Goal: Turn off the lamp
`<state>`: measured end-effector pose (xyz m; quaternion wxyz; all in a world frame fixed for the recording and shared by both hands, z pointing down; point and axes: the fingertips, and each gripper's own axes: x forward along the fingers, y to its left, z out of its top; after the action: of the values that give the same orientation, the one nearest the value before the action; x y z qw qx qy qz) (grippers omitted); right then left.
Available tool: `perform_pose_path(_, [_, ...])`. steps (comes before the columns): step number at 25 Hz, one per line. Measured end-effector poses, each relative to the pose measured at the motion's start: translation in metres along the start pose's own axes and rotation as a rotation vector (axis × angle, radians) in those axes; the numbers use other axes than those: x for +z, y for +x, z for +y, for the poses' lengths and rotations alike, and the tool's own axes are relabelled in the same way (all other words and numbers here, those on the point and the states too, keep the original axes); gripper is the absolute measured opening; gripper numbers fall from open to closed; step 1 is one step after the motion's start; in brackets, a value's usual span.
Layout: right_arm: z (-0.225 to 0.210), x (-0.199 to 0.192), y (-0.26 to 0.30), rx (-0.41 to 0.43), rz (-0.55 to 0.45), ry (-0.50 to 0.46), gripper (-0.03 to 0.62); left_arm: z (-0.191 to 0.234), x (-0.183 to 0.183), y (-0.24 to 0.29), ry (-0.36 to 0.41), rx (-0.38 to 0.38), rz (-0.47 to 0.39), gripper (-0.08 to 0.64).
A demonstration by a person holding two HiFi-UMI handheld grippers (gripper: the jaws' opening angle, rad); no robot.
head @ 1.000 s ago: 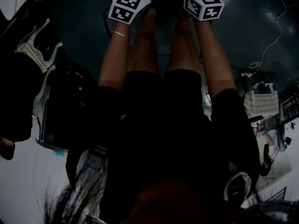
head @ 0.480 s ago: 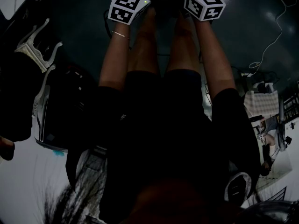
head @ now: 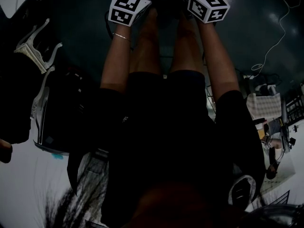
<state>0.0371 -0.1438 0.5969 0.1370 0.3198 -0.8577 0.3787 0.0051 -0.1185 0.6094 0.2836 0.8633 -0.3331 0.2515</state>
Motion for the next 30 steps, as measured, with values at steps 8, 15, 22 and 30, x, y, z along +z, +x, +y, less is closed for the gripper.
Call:
perform_pose_path(8, [0.003,0.001,-0.002,0.021,0.021,-0.012,0.002,0.0,-0.001,-0.006,-0.036,0.045,-0.033,0.006])
perform_pose_path(15, [0.016,0.006,0.004,0.055,0.039,-0.038,0.002,0.006,-0.005,-0.021,-0.079,0.101,-0.069,0.006])
perform_pose_path(22, [0.023,0.031,-0.018,0.092,0.029,-0.063,0.002,-0.003,0.023,-0.036,-0.104,0.159,-0.127,0.006])
perform_pose_path(30, [-0.046,0.088,-0.08,0.14,0.01,-0.003,0.002,-0.046,0.091,0.017,-0.127,0.204,-0.089,0.006])
